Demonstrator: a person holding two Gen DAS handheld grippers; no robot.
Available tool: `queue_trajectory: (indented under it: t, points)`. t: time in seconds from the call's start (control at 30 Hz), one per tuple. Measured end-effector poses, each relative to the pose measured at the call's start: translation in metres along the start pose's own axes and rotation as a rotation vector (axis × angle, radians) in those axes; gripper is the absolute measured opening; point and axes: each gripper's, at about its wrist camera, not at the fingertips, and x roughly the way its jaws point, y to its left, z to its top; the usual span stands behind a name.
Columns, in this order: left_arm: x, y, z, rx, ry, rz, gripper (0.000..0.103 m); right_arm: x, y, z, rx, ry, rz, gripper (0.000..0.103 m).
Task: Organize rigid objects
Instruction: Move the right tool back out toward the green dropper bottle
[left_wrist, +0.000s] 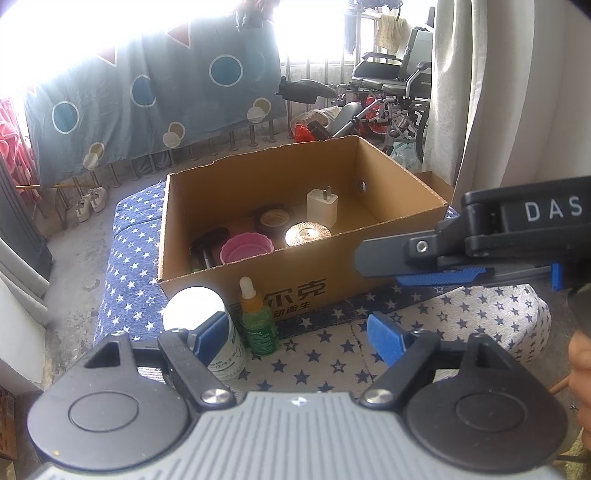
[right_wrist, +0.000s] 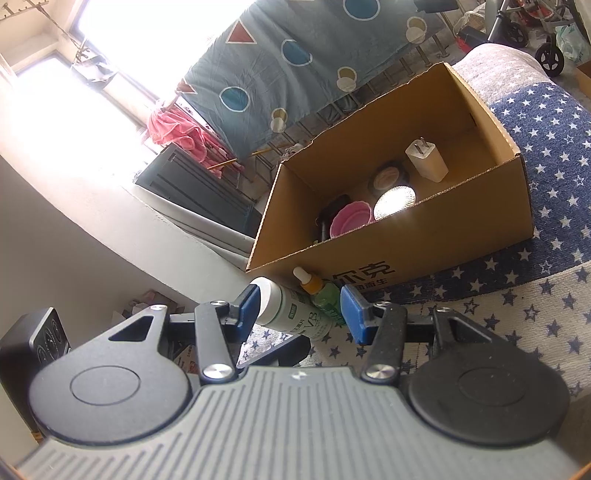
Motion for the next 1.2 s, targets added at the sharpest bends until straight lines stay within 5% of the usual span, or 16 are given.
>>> queue_trajectory:
  t: [0.33,0.7,1.2]
  points:
    - [-0.014,0.006,-0.002,0.000,-0.029,0.026,0.083,0.004,0.000,-0.002,-0.001,0.016,0.004,0.048]
    - [-0.045,0.048,-0.024,-0.031,-0.063,0.179,0.083,0.016,-0.011,0.013,0.017,0.026,0.026,0.048]
    - [-0.003,0.025,-0.043,0.007,-0.077,0.044,0.081,0.078,0.010,0.012,-0.142,0.134,-0.055,0.048]
